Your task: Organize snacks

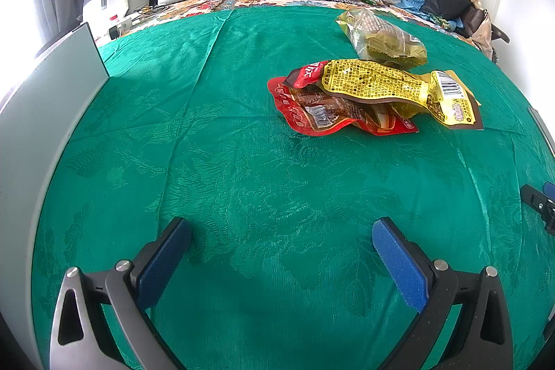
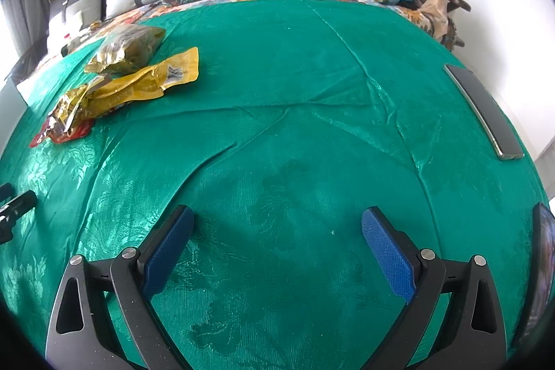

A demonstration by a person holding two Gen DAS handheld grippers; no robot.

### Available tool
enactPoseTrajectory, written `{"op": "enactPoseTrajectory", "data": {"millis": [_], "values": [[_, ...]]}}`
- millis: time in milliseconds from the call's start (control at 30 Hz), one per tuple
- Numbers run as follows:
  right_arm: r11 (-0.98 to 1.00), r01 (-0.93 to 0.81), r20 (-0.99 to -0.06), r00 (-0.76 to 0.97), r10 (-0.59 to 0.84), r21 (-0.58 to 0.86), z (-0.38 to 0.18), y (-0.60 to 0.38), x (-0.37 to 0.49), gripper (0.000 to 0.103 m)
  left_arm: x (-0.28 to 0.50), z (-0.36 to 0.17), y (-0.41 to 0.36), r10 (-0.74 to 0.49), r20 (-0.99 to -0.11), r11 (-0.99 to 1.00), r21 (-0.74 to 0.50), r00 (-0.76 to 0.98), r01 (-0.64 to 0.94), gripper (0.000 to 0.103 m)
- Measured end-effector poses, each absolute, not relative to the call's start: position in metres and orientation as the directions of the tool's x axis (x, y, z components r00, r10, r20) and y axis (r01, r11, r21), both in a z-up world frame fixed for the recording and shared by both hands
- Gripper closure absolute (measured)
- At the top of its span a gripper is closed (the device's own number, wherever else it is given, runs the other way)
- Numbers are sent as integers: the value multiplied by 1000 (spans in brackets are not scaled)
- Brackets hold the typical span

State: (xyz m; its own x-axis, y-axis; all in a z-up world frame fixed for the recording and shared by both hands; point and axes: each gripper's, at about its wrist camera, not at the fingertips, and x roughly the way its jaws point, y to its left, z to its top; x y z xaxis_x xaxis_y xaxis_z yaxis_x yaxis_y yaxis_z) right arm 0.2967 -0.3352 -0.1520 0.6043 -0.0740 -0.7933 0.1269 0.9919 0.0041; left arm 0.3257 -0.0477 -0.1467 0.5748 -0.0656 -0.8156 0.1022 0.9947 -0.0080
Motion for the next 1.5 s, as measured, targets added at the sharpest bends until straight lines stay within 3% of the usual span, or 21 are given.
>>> {"op": "enactPoseTrajectory", "data": {"millis": [1500], "values": [[992,125,-794,604,-72,5,-152,-337,296,4,324,-148,-48,-65,-815,995,-7,576,102,0]]}}
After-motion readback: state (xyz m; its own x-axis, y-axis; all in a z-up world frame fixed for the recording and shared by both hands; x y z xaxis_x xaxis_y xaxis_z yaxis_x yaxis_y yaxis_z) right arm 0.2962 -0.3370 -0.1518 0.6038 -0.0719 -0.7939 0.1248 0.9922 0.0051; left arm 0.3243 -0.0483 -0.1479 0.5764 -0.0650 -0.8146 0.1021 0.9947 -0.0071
